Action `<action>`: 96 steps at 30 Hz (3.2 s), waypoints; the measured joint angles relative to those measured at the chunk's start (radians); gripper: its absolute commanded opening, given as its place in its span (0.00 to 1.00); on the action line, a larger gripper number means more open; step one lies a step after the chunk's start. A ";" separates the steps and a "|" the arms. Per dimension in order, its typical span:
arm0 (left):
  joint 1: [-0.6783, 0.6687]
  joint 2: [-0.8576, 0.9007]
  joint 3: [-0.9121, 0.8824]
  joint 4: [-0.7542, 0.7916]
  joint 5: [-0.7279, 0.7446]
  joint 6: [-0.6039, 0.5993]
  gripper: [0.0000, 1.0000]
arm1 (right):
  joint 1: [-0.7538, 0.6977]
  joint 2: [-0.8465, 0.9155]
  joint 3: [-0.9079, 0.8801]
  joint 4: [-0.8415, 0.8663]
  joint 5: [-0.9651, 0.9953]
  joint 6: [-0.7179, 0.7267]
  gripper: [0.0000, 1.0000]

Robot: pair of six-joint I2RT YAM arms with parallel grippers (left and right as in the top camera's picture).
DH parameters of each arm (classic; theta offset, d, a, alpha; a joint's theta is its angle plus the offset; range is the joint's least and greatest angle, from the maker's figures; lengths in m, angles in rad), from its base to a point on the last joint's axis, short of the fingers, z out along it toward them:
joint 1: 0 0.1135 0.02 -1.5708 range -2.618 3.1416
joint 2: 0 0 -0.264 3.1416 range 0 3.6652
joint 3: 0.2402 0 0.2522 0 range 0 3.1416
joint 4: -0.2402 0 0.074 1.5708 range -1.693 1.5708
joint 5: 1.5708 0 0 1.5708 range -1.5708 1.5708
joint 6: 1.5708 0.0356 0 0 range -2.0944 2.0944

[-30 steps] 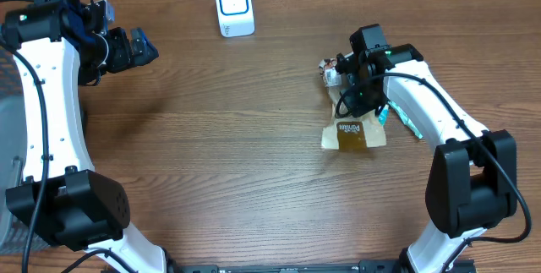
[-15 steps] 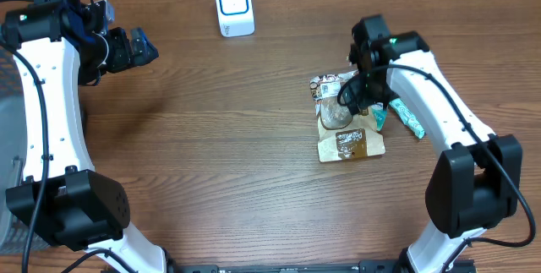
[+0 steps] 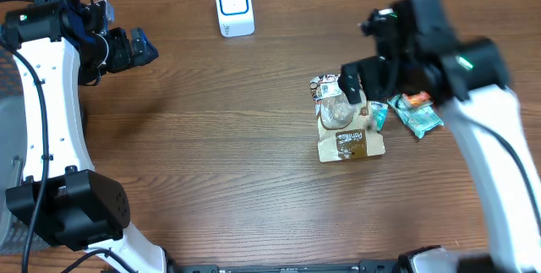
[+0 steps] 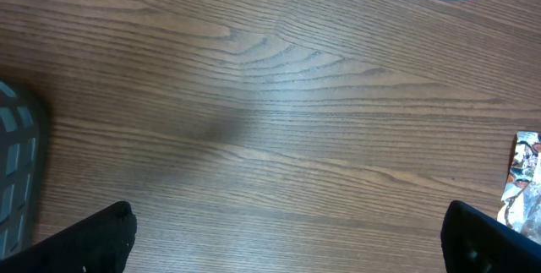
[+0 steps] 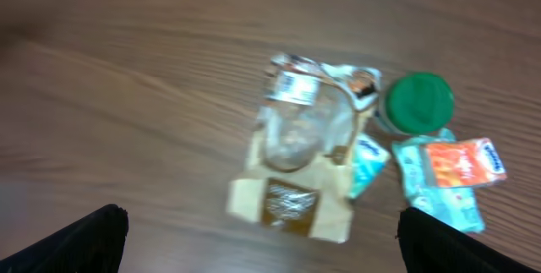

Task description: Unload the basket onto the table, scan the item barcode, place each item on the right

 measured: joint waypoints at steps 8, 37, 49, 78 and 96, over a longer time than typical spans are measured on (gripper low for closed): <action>0.000 0.000 0.000 0.000 0.000 0.000 1.00 | 0.000 -0.158 0.015 -0.153 -0.103 0.003 1.00; 0.000 0.000 -0.001 0.000 0.000 0.000 1.00 | -0.144 -0.875 -0.919 0.830 0.057 0.108 1.00; 0.000 0.000 -0.001 0.000 0.000 0.000 1.00 | -0.148 -1.293 -1.540 1.281 0.060 0.108 1.00; -0.007 0.000 -0.002 0.000 0.000 0.000 1.00 | -0.154 -1.454 -1.733 1.281 0.059 0.186 1.00; -0.013 -0.010 -0.003 0.000 -0.001 0.000 1.00 | -0.154 -1.454 -1.733 1.280 0.059 0.186 1.00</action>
